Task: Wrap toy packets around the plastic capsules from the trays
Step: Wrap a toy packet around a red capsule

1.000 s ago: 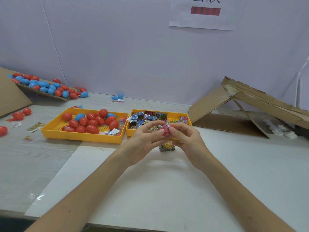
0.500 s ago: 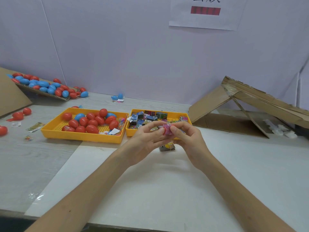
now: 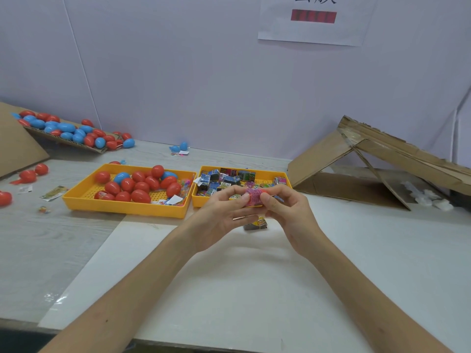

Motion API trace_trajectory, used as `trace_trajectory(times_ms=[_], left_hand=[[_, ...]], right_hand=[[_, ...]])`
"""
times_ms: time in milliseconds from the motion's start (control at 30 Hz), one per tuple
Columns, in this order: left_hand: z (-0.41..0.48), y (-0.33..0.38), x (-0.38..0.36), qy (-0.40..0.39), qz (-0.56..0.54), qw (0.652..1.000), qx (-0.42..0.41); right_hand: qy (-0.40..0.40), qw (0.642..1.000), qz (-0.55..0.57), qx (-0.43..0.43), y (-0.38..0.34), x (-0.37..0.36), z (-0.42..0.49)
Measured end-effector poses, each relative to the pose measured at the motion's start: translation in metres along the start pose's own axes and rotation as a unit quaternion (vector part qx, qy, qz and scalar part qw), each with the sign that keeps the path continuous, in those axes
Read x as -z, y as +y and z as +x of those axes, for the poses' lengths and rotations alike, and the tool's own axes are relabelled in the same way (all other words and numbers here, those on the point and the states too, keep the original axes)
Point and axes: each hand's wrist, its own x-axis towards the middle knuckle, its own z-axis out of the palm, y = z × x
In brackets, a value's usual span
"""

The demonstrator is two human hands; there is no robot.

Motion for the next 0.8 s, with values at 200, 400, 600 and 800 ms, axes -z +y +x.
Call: trace_trajectory(times_ms=[200, 400, 600, 800], left_hand=[[-0.0006, -0.0006, 0.0001, 0.005, 0.002, 1.000, 0.002], [-0.0003, -0.0011, 0.0003, 0.009, 0.007, 1.000, 0.005], [0.0010, -0.0012, 0.0011, 0.010, 0.014, 1.000, 0.008], [0.0013, -0.0012, 0.0020, 0.022, 0.062, 0.998, 0.016]], right_hand=[[-0.003, 1.000, -0.001, -0.007, 0.0005, -0.0019, -0.0005], [0.005, 1.000, -0.003, -0.002, -0.0011, -0.0022, -0.0009], [-0.004, 1.000, 0.016, -0.007, -0.0037, -0.0035, -0.0016], [0.008, 1.000, 0.009, -0.008, -0.0026, -0.0016, -0.0013]])
